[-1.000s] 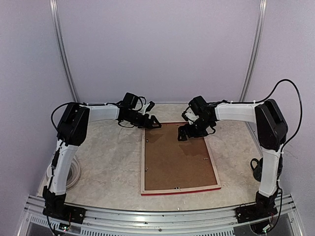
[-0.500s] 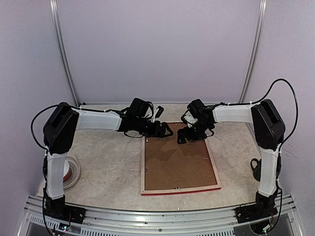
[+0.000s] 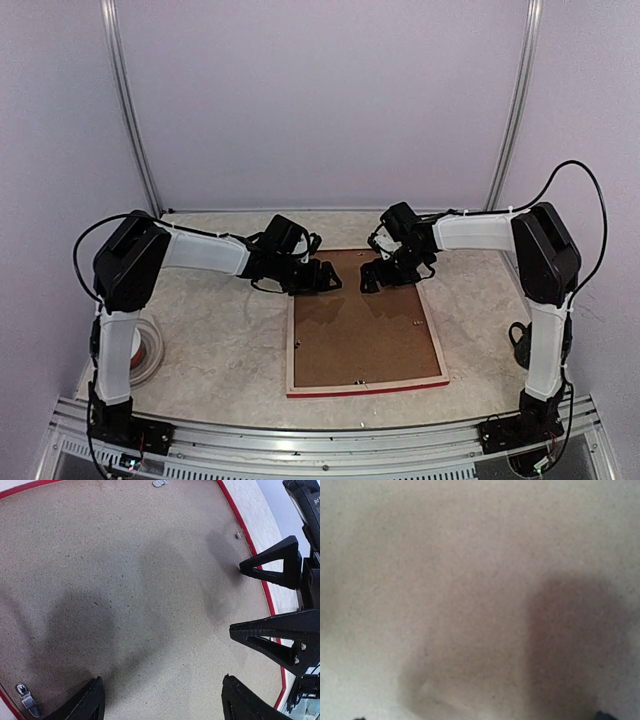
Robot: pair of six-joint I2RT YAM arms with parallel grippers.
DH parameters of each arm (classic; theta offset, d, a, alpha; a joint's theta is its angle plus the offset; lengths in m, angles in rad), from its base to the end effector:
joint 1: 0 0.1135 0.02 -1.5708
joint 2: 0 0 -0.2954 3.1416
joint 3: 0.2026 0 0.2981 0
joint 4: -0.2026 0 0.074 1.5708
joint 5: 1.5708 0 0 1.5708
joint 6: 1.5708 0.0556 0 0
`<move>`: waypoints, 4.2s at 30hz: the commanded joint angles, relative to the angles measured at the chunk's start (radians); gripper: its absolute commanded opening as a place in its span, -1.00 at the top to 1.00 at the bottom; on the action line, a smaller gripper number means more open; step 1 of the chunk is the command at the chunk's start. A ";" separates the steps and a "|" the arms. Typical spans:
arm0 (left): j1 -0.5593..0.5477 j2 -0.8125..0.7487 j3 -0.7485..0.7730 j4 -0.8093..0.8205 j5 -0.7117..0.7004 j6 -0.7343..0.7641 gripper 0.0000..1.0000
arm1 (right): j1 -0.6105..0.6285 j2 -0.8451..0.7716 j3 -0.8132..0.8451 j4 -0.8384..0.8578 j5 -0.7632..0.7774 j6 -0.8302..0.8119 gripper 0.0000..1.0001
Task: Put the photo into the frame
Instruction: Press the backboard against the frame body, then press the fastener onto the backboard.
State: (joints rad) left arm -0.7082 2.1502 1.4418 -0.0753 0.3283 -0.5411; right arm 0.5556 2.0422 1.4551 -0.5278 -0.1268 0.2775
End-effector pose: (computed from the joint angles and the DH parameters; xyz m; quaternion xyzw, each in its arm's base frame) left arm 0.3926 -0.3598 0.1269 0.1385 0.9027 -0.3437 0.2186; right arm 0.4103 0.2630 0.1489 -0.1489 0.9608 0.1477 0.1813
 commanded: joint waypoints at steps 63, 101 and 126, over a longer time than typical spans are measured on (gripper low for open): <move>-0.066 0.028 -0.118 0.203 0.028 -0.105 -0.25 | -0.033 0.243 0.384 -0.236 0.318 0.112 -0.98; -0.074 0.031 -0.127 0.225 0.033 -0.117 -0.25 | 0.024 0.046 0.259 -0.189 0.575 -0.017 -0.98; -0.082 0.035 -0.123 0.216 0.037 -0.112 -0.25 | -0.049 0.158 0.212 -0.202 0.693 -0.015 -0.98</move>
State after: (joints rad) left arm -0.7723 2.1723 1.3415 0.1967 0.3408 -0.6479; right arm 0.5205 2.1647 1.6859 -0.7361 0.5602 0.2657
